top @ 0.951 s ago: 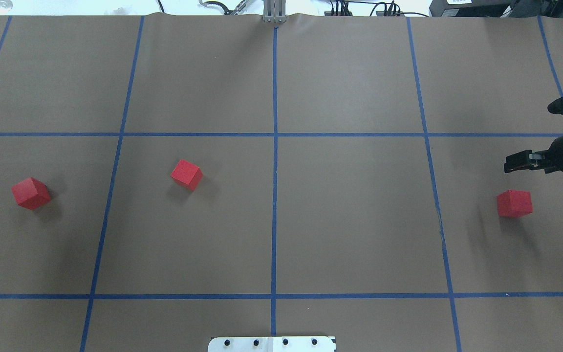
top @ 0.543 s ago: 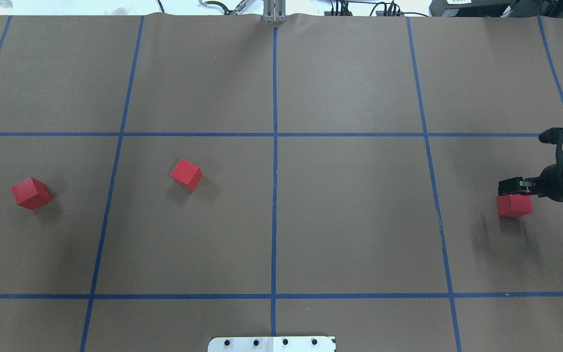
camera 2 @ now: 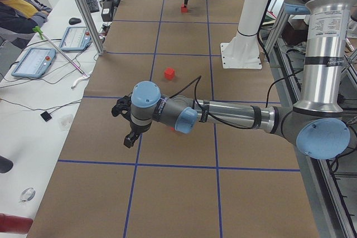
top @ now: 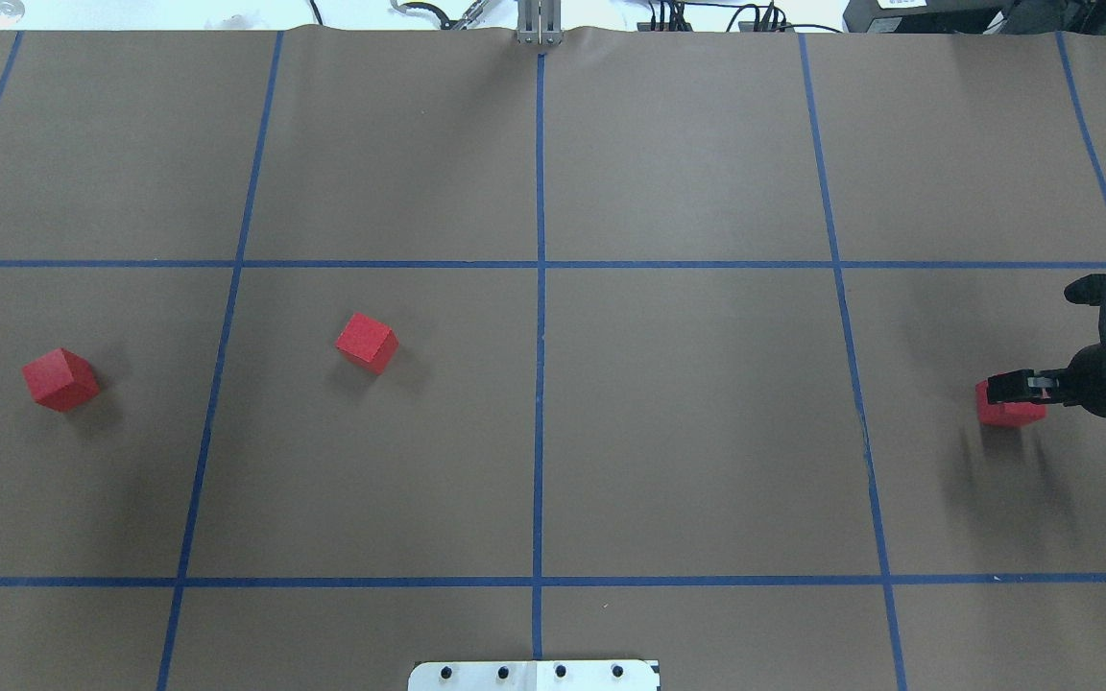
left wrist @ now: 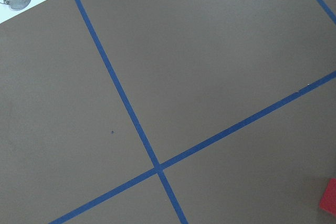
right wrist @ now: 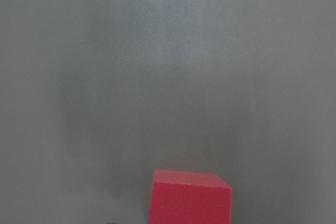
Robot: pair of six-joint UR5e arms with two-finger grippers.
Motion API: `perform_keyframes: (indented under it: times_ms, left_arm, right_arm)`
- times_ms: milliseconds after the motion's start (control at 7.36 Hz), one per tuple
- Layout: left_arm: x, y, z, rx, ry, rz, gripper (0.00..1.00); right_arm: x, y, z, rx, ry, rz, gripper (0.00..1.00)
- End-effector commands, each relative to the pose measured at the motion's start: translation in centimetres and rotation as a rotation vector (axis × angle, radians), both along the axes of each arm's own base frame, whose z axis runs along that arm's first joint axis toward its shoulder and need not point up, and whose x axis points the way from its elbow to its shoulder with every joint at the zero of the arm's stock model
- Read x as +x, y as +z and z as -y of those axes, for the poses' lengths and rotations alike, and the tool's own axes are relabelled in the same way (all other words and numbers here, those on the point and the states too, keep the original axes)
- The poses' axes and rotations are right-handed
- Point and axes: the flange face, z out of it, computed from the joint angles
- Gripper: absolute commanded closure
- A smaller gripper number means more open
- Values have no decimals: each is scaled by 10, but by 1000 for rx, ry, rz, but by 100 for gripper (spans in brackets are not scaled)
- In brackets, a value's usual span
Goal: Form red blocks into L shape at center
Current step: 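Lower the right gripper onto the red cube farthest from the left arm and grasp it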
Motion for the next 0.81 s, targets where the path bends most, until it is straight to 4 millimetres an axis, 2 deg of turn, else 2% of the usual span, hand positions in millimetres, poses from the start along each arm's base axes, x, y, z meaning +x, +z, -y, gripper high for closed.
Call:
perform_keyframes:
  times_ms: [0,407,543,679]
  left_arm:
    - [0,1,0,-1,1,0,0]
    - [-1,1,0,-1,-1,0,0]
    - [-1,1,0,-1,-1,0,0]
    - [-1,1,0,-1,-1,0,0]
  right_arm:
    - [-5,1,-2,1,-10,0,8]
    - [-9,2,-2,9,-9,-11,12]
    - [-9,3,-1,10,-8,-12,18]
    - [-10,1,0,11,-9,-9,35]
